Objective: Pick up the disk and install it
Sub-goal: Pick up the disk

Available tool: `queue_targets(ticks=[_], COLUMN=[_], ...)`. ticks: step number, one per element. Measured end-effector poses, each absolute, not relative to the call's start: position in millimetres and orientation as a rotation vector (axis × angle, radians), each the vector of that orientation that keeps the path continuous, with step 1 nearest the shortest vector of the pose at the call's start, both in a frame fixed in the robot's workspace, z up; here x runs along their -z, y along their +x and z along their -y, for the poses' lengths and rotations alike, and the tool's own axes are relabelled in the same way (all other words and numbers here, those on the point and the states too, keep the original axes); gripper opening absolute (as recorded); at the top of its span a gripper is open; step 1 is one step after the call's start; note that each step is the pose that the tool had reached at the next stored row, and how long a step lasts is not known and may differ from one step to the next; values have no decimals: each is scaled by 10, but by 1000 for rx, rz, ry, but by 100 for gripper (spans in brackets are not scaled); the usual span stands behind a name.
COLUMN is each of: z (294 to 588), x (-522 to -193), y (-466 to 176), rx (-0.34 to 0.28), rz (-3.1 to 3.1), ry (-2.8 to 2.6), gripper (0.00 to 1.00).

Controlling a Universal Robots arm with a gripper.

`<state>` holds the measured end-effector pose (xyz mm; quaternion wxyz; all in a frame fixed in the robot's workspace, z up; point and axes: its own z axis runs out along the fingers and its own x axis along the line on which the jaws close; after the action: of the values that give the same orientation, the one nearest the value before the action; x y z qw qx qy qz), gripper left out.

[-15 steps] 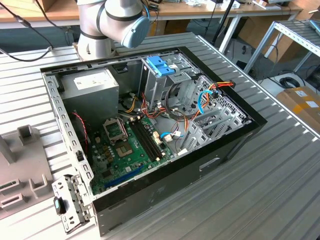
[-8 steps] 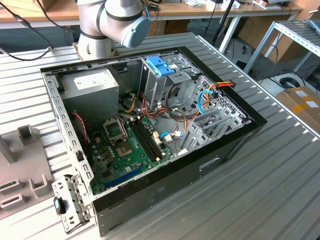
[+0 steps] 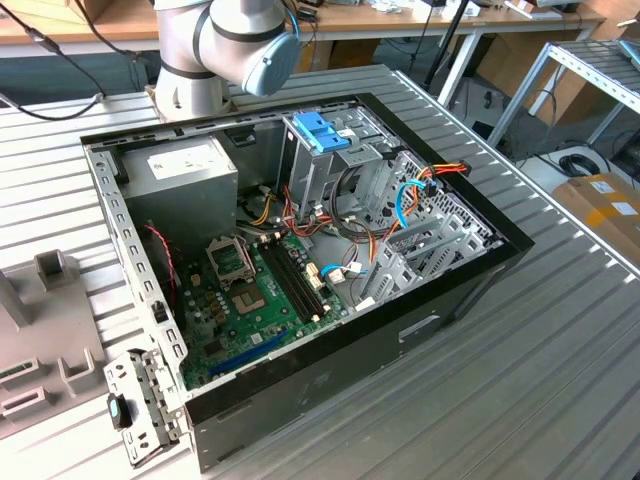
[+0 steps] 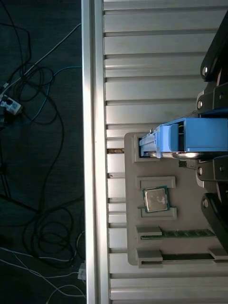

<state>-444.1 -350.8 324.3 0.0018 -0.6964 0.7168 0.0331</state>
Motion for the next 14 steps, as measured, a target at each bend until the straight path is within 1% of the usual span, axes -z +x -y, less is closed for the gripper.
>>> queue_targets(ticks=[14], z=[3508], x=[-3316], y=[-4441], rx=[-104], rz=[-2250], ry=[-2185], gripper=[37])
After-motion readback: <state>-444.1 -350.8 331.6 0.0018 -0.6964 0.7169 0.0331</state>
